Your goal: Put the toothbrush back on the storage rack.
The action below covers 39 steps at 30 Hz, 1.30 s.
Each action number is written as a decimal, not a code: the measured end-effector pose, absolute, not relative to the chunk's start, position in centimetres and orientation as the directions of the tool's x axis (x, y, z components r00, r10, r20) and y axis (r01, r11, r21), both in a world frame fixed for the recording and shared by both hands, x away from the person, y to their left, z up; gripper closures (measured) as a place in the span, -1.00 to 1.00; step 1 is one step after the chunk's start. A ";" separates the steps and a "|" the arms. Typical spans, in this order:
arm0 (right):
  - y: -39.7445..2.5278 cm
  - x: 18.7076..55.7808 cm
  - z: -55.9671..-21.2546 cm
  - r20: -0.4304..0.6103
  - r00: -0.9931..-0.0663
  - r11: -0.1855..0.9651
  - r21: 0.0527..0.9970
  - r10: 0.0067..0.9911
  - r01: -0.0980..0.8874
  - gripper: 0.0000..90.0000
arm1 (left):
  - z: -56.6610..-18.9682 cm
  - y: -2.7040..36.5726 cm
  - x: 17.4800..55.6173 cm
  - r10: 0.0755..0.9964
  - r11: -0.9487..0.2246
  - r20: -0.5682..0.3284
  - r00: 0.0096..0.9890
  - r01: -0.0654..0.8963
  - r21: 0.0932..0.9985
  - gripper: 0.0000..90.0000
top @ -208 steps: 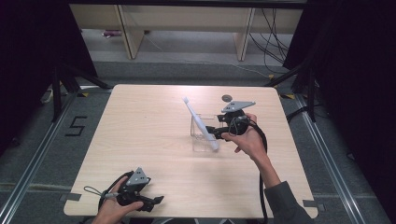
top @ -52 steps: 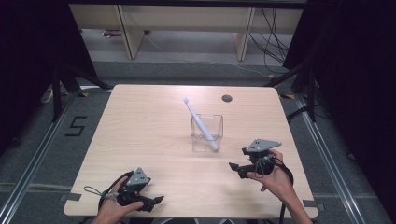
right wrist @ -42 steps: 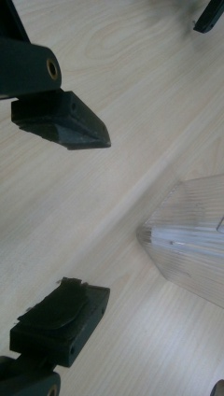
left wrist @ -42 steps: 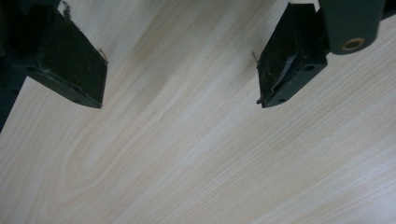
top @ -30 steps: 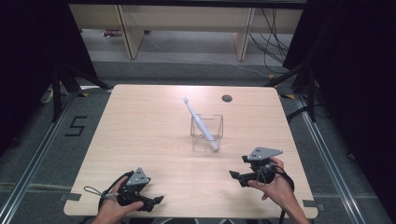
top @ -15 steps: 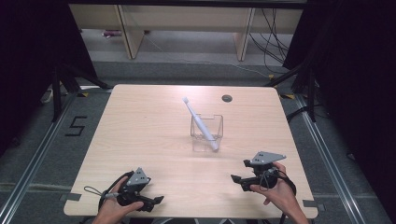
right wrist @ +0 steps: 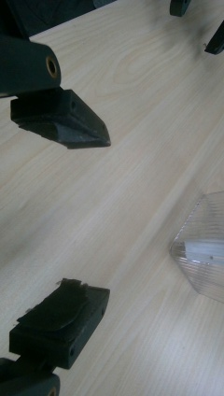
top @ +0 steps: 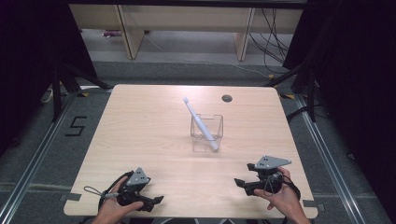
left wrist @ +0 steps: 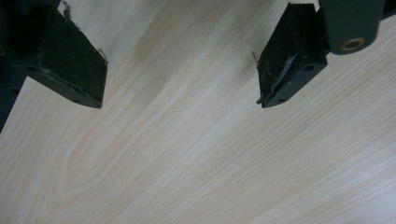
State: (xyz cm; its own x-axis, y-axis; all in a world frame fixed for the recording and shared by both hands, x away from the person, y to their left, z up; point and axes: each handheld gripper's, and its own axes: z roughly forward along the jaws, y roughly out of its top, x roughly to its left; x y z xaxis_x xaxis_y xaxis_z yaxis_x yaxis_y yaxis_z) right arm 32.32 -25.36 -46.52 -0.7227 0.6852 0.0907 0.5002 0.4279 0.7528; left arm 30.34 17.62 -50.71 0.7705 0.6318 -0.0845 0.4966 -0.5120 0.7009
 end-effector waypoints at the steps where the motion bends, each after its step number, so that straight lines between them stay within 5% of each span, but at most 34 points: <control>1: -25.4 32.1 -46.5 0.103 -0.714 0.421 0.746 0.692 0.516 -0.49 | -50.7 17.6 30.3 0.632 -0.512 -0.083 0.771 0.496 0.701 -0.66; 39: -26.3 29.7 -48.0 0.138 -0.701 0.405 0.732 0.700 0.548 -0.51 | -50.7 17.5 30.2 0.632 -0.495 -0.102 0.768 0.502 0.709 -0.66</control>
